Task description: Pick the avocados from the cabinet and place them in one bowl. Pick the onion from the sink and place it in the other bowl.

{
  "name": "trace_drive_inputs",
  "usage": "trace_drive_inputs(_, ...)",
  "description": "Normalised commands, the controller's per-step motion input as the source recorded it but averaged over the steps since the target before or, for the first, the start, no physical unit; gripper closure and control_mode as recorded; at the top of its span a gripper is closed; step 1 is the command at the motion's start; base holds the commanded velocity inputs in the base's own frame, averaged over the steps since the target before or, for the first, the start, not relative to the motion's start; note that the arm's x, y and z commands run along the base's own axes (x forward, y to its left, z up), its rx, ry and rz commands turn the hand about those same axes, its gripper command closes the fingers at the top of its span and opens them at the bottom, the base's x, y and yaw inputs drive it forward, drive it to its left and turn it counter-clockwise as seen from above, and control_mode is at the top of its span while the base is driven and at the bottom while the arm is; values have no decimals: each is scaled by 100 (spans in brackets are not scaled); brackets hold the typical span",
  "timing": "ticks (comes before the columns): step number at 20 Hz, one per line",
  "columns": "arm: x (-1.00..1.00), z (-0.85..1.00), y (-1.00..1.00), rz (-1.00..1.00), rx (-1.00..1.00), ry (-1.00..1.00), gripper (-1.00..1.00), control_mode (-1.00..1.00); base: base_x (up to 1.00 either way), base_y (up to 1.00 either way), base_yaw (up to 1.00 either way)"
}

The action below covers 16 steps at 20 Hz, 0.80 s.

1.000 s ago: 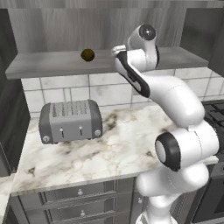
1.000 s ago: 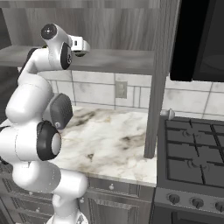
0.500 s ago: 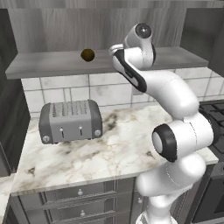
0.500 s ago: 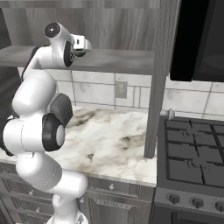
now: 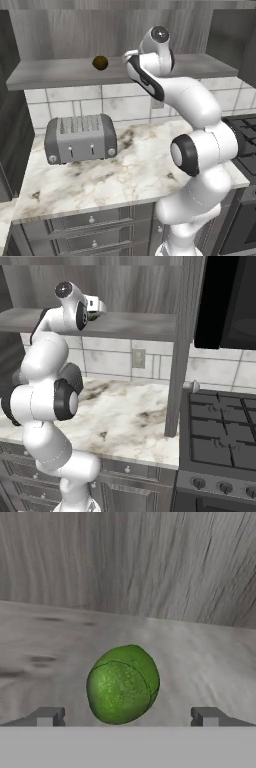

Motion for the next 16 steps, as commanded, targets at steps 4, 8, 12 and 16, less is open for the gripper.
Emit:
trace_drive_inputs(4,30,-3,4,0,0,0,-100,-100,0,0,0)
trace_drive_inputs(8,20,-8,1,0,0,4,-100,-100,0,0,0)
trace_drive_inputs(12,12,-19,0,0,0,4,-100,-100,0,0,0)
trace_drive_inputs(16,10,-20,0,0,1,1,100,-100,0,0,0)
